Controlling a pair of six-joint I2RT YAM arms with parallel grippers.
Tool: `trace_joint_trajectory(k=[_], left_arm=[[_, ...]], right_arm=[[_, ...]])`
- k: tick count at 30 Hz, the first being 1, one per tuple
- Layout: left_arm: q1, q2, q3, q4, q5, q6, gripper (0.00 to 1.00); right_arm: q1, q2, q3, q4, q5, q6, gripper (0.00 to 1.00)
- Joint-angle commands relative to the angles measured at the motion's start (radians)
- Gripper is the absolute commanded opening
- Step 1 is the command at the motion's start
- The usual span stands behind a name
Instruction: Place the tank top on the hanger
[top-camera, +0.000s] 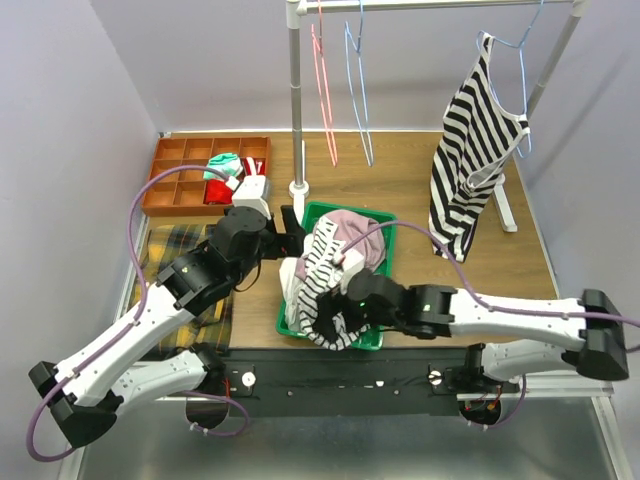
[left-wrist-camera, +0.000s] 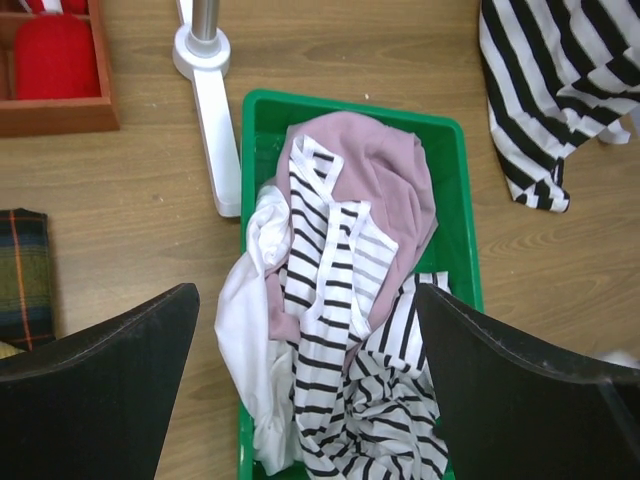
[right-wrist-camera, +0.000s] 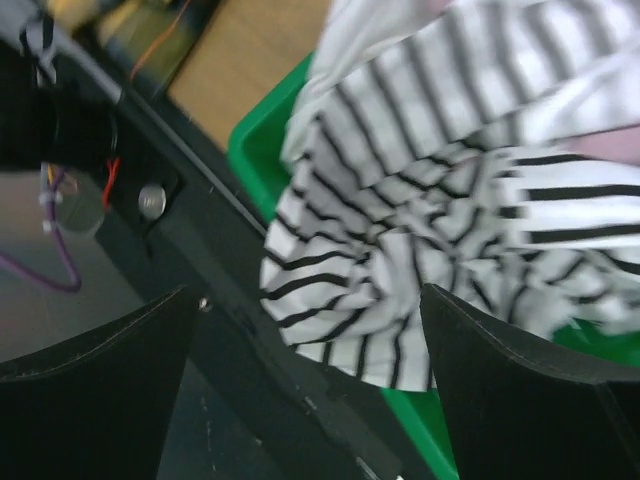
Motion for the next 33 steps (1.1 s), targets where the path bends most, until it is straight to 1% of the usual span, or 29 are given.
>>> trace_joint_trajectory(k=[1,4,5,7,11,14,16,18,20,21,22,24,25,28,33], left_arm=[[0.015,-0.014,0.129,-0.04,-0.073,0.023,0.99],[0.019,0.003,0.198,-0.068,-0.09,0.048,0.99],[0.022,0.002,0.209,-0.077,-0.093,0.049,0.99],[0.025,0.002,0.229,-0.077,-0.092,0.06,0.99],[0.027,0.008,0.239,-0.081,-0.087,0.071,0.99],[0.032,0.017,0.246,-0.088,-0.083,0.075,0.99],[0.033,0.02,0.244,-0.088,-0.083,0.077,0.99],[0.035,0.023,0.246,-0.089,-0.08,0.081,0.99],[0.036,0.025,0.247,-0.091,-0.081,0.081,0.99],[0.036,0.023,0.247,-0.089,-0.083,0.083,0.99],[0.038,0.023,0.246,-0.089,-0.083,0.084,0.99],[0.041,0.023,0.246,-0.091,-0.084,0.086,0.99],[0.042,0.025,0.246,-0.091,-0.084,0.088,0.99],[0.044,0.023,0.244,-0.089,-0.083,0.088,0.99],[0.048,0.018,0.236,-0.091,-0.081,0.089,0.99]], right_arm=[[0.103,0.147,0.062,0.116,-0.139,-0.037,1.0],[0.117,0.253,0.065,0.225,-0.202,-0.013,1.0],[0.123,0.28,0.073,0.238,-0.231,-0.01,1.0],[0.149,0.355,0.112,0.236,-0.217,-0.011,1.0],[0.173,0.44,0.145,0.279,-0.246,-0.005,1.0],[0.192,0.48,0.187,0.249,-0.214,-0.016,1.0],[0.215,0.48,0.211,0.206,-0.108,-0.026,1.0],[0.222,0.468,0.247,0.14,-0.038,-0.03,1.0],[0.224,0.452,0.243,0.152,-0.059,-0.04,1.0],[0.224,0.452,0.235,0.194,-0.091,-0.043,1.0],[0.222,0.463,0.231,0.204,-0.145,-0.039,1.0],[0.227,0.53,0.243,0.189,-0.162,-0.039,1.0],[0.239,0.553,0.266,0.175,-0.141,-0.039,1.0],[0.242,0.596,0.27,0.169,-0.139,-0.028,1.0],[0.227,0.609,0.244,0.141,-0.075,0.012,1.0]])
